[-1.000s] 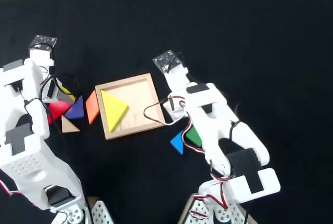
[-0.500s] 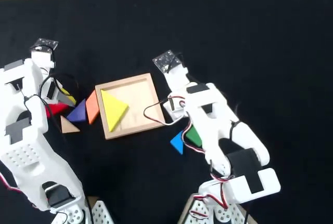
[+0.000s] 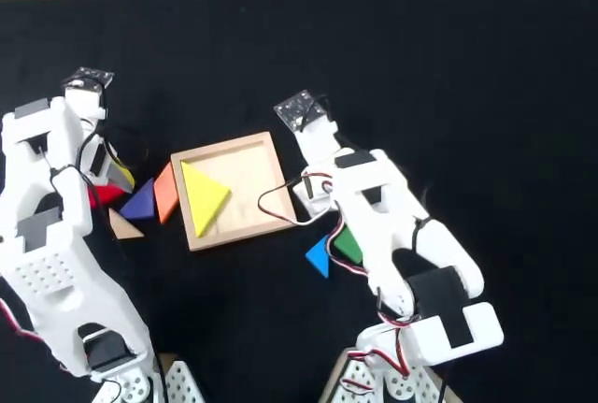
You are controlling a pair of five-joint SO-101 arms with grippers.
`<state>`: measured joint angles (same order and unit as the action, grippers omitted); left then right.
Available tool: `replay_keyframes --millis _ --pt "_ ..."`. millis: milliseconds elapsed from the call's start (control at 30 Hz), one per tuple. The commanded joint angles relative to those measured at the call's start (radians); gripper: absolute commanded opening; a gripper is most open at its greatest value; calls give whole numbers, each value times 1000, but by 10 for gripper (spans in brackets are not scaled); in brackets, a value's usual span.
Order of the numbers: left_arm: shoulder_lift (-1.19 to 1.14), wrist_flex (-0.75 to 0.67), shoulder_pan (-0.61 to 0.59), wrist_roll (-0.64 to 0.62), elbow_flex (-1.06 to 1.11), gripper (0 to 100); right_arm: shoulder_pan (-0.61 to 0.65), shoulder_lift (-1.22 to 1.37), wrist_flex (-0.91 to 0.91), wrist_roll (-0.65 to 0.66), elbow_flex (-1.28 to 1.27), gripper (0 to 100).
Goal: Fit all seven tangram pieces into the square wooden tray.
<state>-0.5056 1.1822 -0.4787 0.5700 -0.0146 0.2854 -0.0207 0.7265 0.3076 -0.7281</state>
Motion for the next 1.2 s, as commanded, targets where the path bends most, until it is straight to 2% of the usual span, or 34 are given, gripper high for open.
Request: replay_keyframes --millis 0,67,200,400,500,533,633,767,833,933,1000,1067,1167 --pt "12 37 8 -115 -56 264 -12 -5 5 8 27 15" --pt "23 55 5 -157 -71 264 -12 -5 5 8 27 15" --pt "138 195 12 -236 -133 264 -12 -5 5 8 27 15" --pt "448 442 71 -462 -186 263 -12 -5 5 8 27 15" --pt "551 494 133 -471 -151 261 -12 -5 5 8 27 15" --pt "572 493 150 -439 -136 263 -12 -5 5 8 27 15" --pt "583 456 160 -239 -91 264 -12 -5 6 8 25 15" --pt "517 439 96 -23 -39 265 -12 -5 6 8 25 15" --pt "454 370 31 87 -25 265 -12 -5 6 8 25 15" --pt "339 219 -61 328 -15 265 -12 -5 6 8 25 15" --pt "262 149 -74 453 10 265 -12 -5 6 8 25 15" --pt "201 115 -59 493 25 265 -12 -5 6 8 25 15" --pt "169 49 -38 414 24 281 -12 -5 6 8 25 15"
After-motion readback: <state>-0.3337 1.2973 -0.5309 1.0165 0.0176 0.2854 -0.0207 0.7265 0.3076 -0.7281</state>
